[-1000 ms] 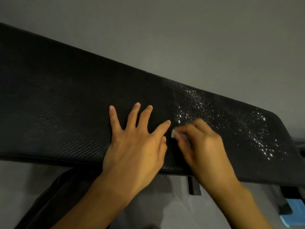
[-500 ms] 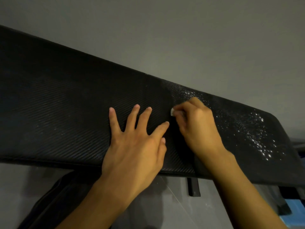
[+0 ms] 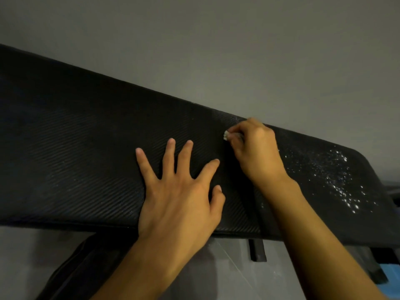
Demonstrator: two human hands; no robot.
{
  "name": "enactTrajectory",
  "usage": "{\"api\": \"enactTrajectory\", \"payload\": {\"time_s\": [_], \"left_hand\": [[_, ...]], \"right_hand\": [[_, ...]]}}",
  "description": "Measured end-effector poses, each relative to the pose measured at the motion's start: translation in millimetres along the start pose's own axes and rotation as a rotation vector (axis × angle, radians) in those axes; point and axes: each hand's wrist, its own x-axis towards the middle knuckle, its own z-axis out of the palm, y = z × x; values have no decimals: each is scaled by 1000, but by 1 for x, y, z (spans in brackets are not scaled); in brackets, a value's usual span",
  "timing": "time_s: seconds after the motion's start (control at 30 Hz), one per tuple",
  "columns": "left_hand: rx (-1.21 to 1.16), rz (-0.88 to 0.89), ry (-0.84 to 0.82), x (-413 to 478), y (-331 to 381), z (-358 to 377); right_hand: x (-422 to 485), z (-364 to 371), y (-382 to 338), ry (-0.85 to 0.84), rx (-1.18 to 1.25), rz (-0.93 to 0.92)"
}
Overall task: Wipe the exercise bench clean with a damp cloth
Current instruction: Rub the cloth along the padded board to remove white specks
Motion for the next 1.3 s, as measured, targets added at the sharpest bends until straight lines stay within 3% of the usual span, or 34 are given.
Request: {"api": "enactTrajectory", "payload": {"time_s": [0.2,0.47,0.7,0.97,1.3], "left_hand": [[-2,9,21,1,-1,3],[6,1,-1,1,0,2],[23,-15,3,2,1,3],[24,-12,-15,0,1,0],[-1,9,2,-5,-3,0]], "right_hand": [[-47,-18,-10,-88,56,-100],[23,12,-1,17,-13,-10],[-23,-8,-9,-100,26,-139],[66,30,8,26,-63,23],[-70,-24,-17,-152,57,-151]]}}
